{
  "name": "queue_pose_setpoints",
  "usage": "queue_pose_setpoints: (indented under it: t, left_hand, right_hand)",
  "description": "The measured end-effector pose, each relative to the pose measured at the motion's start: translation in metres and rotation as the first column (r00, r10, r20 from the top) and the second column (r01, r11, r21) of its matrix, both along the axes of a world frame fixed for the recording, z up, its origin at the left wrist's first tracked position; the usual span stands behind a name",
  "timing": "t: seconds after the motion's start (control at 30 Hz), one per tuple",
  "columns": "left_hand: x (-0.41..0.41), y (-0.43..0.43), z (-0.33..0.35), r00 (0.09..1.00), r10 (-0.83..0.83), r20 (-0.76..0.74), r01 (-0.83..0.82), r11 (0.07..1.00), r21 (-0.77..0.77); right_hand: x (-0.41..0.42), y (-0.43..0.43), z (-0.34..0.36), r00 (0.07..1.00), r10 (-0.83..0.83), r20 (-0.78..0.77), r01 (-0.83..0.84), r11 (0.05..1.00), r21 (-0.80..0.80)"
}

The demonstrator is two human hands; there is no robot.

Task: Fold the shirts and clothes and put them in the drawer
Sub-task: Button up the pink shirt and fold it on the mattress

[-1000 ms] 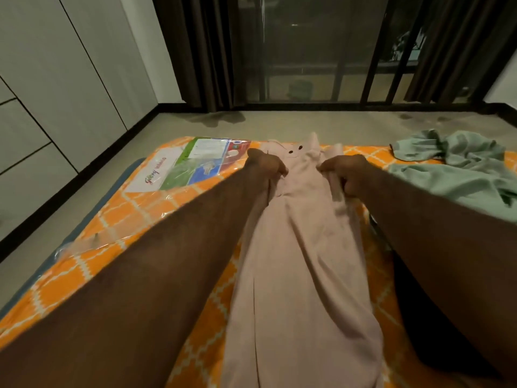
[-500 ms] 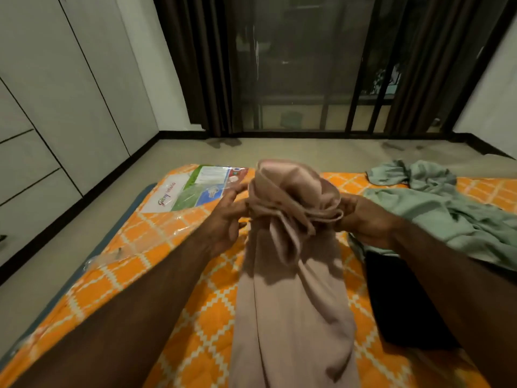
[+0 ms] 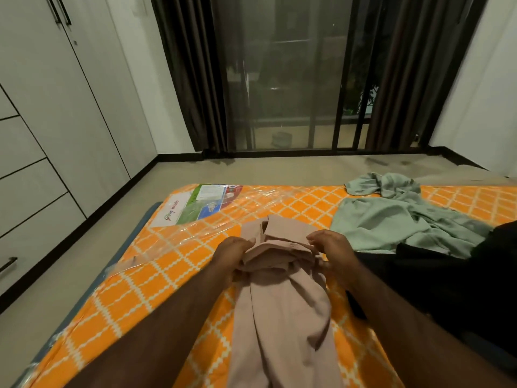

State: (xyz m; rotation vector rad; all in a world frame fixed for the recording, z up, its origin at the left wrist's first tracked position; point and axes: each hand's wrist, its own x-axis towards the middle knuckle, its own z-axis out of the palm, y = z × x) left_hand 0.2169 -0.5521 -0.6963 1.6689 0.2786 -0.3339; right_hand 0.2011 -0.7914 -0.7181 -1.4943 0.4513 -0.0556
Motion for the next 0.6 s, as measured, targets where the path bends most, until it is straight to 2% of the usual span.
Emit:
queue_pose_setpoints:
  t: [0.1, 0.17, 0.23, 0.3, 0.37, 0.4, 0.43, 0.47, 0.5, 0.53, 0.57, 0.6]
  left_hand:
    - [0.006, -0.010, -0.002, 0.998, -0.039, -0.056, 0.043, 0.997, 0.069]
    - [0.009, -0.016, 0.001, 0.997, -0.021, -0.077, 0.023, 0.999, 0.022]
    - [0.015, -0.018, 0.005, 0.997, 0.017, -0.074, -0.024, 0.996, -0.089]
    - [0.013, -0.017, 0.012, 0.999, 0.029, -0.040, -0.033, 0.994, -0.105]
    - [0.011, -0.011, 0.013, 1.000, -0.013, -0.010, 0.013, 1.000, 0.028]
    - [0.011, -0.007, 0.009, 0.998, -0.059, 0.031, 0.053, 0.983, 0.176]
    - [0.011, -0.004, 0.005, 0.984, -0.166, 0.058, 0.126, 0.893, 0.432]
    - [0.009, -0.002, 0.002, 0.954, -0.298, 0.033, 0.185, 0.673, 0.716]
    - [0.007, -0.002, -0.001, 0.914, -0.404, 0.025, 0.161, 0.421, 0.893]
    - [0.003, -0.005, -0.003, 0.861, -0.506, 0.051, 0.096, 0.260, 0.961]
    - [-0.002, -0.008, -0.003, 0.792, -0.604, 0.091, 0.056, 0.220, 0.974]
    - [-0.004, -0.012, -0.003, 0.712, -0.691, 0.127, 0.053, 0.234, 0.971]
  right_hand:
    - [0.008, 0.010, -0.005, 0.999, -0.025, -0.029, 0.026, 0.999, 0.035]
    - [0.013, 0.010, -0.002, 0.998, -0.029, -0.049, 0.029, 1.000, 0.002]
    - [0.019, 0.006, 0.005, 0.998, -0.048, -0.051, 0.048, 0.999, 0.005]
    - [0.024, -0.001, 0.014, 0.997, -0.074, -0.028, 0.076, 0.991, 0.106]
    - [0.023, -0.007, 0.017, 0.999, -0.044, -0.021, 0.046, 0.992, 0.120]
    - [0.021, -0.009, 0.015, 0.999, 0.016, -0.046, -0.016, 1.000, 0.000]
    - [0.020, -0.012, 0.012, 0.989, 0.101, -0.108, -0.126, 0.958, -0.257]
    - [0.017, -0.011, 0.009, 0.967, 0.165, -0.193, -0.244, 0.810, -0.534]
    - [0.014, -0.008, 0.006, 0.952, 0.180, -0.249, -0.307, 0.613, -0.728]
    - [0.012, -0.003, 0.005, 0.951, 0.199, -0.238, -0.306, 0.481, -0.822]
    - [0.009, 0.002, 0.006, 0.953, 0.244, -0.178, -0.273, 0.444, -0.853]
    - [0.008, 0.008, 0.008, 0.949, 0.298, -0.101, -0.232, 0.447, -0.864]
